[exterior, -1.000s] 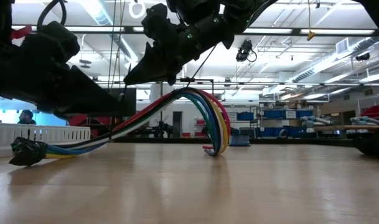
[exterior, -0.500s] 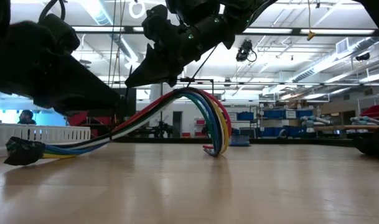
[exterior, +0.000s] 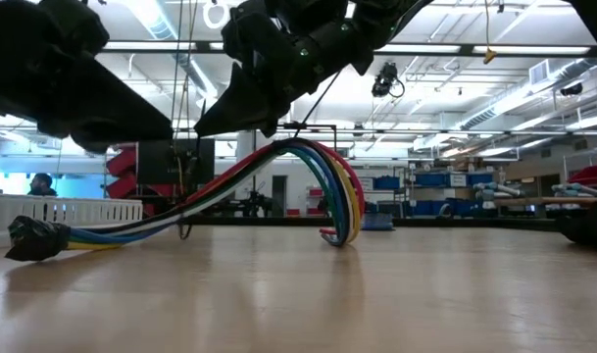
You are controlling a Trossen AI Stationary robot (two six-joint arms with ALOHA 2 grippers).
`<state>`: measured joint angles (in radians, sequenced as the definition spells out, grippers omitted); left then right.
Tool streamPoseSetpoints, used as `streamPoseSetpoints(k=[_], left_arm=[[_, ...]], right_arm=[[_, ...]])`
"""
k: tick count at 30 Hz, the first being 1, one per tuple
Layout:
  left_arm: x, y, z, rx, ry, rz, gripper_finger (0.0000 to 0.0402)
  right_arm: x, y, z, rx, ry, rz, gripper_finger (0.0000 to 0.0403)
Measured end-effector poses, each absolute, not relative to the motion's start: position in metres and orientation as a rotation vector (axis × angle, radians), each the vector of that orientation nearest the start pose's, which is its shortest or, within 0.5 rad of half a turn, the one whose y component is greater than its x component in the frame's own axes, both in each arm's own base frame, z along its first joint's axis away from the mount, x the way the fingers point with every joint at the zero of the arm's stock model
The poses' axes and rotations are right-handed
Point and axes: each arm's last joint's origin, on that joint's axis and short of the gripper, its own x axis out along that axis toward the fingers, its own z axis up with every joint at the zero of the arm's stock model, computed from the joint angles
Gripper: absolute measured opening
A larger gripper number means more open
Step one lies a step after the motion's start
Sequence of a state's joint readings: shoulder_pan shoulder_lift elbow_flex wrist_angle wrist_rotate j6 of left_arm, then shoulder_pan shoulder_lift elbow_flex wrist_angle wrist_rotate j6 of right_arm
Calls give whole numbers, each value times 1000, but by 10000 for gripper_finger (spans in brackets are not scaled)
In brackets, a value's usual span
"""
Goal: Ziptie cables
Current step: Wrap the cables together using a ziptie
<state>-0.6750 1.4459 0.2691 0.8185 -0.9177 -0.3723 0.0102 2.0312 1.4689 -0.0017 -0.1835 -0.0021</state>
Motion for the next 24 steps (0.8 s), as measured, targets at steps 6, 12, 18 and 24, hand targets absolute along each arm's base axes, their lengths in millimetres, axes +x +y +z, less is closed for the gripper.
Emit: streamPoseSetpoints(k=[6, 12, 18, 24], left_arm=[[186, -112, 136, -67, 201, 296, 115], [192, -102, 136, -33, 206, 344, 115], [195, -100, 136, -49, 209, 320, 115], [196, -98, 137, -53, 206, 329, 115]], right_arm=[[459, 12, 211, 59, 537, 234, 0], [459, 16, 213, 70, 519, 288, 0], [460, 16, 213, 68, 509, 288, 0], [460, 16, 215, 66, 494, 289, 0]])
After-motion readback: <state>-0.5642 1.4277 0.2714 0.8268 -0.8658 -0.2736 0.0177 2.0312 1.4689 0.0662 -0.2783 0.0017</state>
